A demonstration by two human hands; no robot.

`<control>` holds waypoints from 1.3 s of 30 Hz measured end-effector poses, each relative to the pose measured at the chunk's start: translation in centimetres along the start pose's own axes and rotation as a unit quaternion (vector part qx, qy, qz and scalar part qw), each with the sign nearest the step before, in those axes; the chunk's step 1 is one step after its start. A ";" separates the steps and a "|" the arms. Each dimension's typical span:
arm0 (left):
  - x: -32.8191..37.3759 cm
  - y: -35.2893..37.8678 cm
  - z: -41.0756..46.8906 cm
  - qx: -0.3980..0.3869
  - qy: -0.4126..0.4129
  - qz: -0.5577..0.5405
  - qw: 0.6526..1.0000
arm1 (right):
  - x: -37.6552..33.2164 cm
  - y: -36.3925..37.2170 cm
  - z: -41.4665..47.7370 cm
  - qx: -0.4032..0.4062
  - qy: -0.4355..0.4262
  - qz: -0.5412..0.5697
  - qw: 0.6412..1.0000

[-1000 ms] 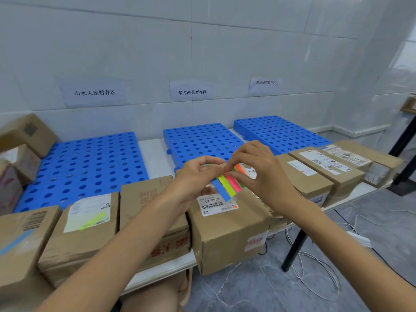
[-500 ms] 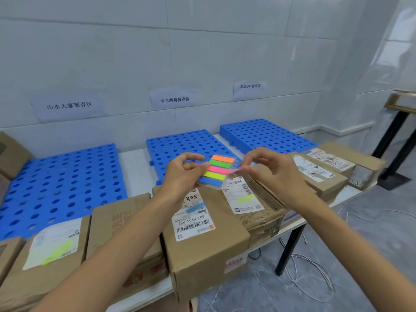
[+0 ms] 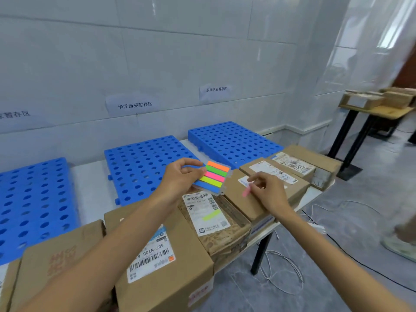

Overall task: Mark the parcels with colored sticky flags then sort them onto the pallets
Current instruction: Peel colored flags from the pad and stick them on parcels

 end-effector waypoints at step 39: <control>-0.2 -0.7 -2.4 -0.111 -0.071 -0.095 0.987 | -10.9 1.6 -3.8 -0.030 -0.391 -0.311 0.866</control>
Point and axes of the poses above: each hand's wrist, its own z-axis towards the middle knuckle, its own y-axis out of the palm, x = y × z, the point moved 1 cm from there along z, towards the middle knuckle, and after that the axes turned 10 degrees about z, right-handed, at the moved point
